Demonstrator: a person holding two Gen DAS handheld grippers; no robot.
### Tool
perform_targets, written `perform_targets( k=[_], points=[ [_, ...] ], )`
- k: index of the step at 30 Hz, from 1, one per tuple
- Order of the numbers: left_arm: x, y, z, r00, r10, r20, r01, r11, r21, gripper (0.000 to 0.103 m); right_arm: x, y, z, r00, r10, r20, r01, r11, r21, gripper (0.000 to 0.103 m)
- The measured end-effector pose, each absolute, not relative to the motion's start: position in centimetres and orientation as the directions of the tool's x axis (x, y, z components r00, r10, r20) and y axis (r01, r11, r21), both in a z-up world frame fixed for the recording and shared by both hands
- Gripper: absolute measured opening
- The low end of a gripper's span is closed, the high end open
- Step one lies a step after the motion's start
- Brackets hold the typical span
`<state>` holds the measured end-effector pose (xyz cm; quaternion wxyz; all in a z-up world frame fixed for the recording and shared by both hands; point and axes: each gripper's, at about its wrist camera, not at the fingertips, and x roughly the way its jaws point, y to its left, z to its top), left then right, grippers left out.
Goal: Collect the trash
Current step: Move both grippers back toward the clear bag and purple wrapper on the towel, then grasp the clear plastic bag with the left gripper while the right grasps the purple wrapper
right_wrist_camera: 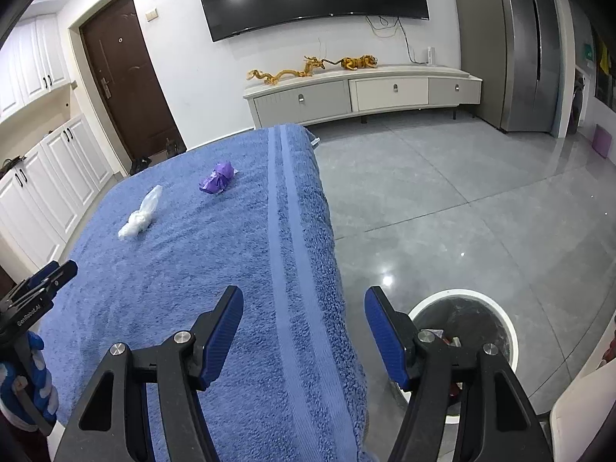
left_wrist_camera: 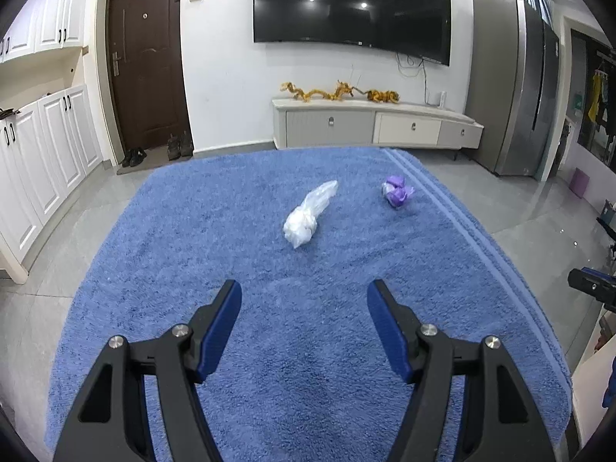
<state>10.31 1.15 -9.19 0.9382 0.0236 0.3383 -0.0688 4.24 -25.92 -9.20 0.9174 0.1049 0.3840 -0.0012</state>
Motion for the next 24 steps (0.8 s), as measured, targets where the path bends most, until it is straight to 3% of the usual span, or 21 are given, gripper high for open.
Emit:
perform_targets(
  k=[14,24],
  points=[
    [13.1,1.2,-12.5,0.693,-0.112,-0.712,0.158,0.987,-0.002,0.066,7.5,-25.7,-11.5,0.659,0.130,-0.741,0.039,0.978,0.206,0.063],
    [18.3,1.8,-12.9,0.682,-0.109,-0.723,0.165,0.986,0.008,0.066,14.6,-22.4,-12.0,0.629,0.227,-0.744,-0.098,0.972,0.214,0.063]
  ],
)
